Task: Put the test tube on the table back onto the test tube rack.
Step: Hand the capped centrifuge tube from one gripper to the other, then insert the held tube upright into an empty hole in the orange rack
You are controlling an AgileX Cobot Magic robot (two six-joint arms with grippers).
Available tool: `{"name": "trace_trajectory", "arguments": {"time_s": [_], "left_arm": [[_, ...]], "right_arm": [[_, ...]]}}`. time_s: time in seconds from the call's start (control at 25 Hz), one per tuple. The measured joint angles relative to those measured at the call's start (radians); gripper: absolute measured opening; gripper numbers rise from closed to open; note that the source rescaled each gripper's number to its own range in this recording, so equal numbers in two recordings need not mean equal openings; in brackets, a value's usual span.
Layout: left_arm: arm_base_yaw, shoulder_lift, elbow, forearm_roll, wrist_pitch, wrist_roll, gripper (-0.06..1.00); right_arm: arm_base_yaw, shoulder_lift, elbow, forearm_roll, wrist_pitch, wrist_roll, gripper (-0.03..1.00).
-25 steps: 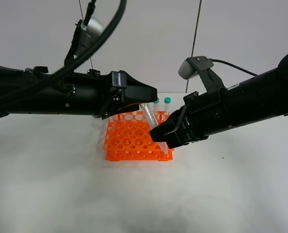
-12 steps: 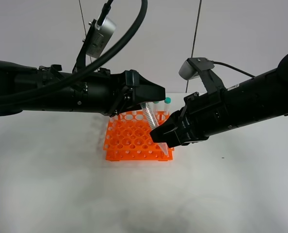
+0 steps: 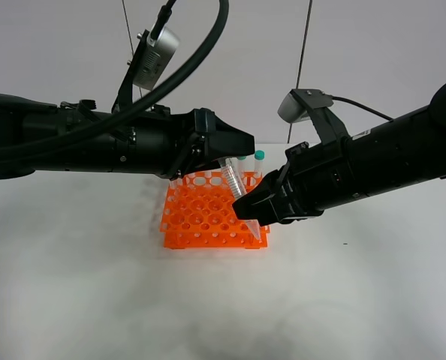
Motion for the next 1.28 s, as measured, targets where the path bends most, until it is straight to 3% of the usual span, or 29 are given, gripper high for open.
{"name": "trace_trajectory", "arguments": {"time_s": [0.12, 0.32, 0.48, 0.76, 0.8, 0.84, 0.96, 1.0, 1.12, 1.28], "left_arm": [[0.0, 0.0, 0.0, 0.0, -0.001, 0.0, 0.65], [0.0, 0.0, 0.0, 0.0, -0.01, 0.0, 0.41], [0.0, 0.002, 0.0, 0.001, -0.023, -0.002, 0.0], [0.0, 0.003, 0.0, 0.0, -0.023, -0.003, 0.01], [0.0, 0.003, 0.0, 0.0, -0.023, -0.003, 0.01], [0.0, 0.003, 0.0, 0.0, -0.023, -0.003, 0.01], [0.0, 0.003, 0.0, 0.0, -0.018, -0.003, 0.01], [0.0, 0.003, 0.0, 0.0, -0.018, -0.003, 0.01], [0.0, 0.003, 0.0, 0.0, -0.018, -0.003, 0.01], [0.0, 0.003, 0.0, 0.0, -0.018, -0.003, 0.01]], "right_arm": [[0.0, 0.0, 0.0, -0.003, -0.002, 0.007, 0.0], [0.0, 0.0, 0.0, -0.003, -0.004, 0.008, 0.0], [0.0, 0.0, 0.0, -0.003, -0.005, 0.008, 0.0], [0.0, 0.0, 0.0, -0.03, -0.014, 0.001, 0.0], [0.0, 0.0, 0.0, -0.033, -0.018, -0.001, 0.05], [0.001, 0.0, 0.0, -0.037, -0.023, -0.001, 0.18], [0.002, 0.0, 0.0, -0.047, -0.029, -0.006, 0.73], [0.002, 0.0, 0.0, -0.049, -0.03, -0.006, 0.84], [0.002, 0.0, 0.0, -0.065, -0.035, -0.006, 0.96], [0.002, -0.032, 0.0, -0.094, -0.016, 0.005, 0.99]]}}
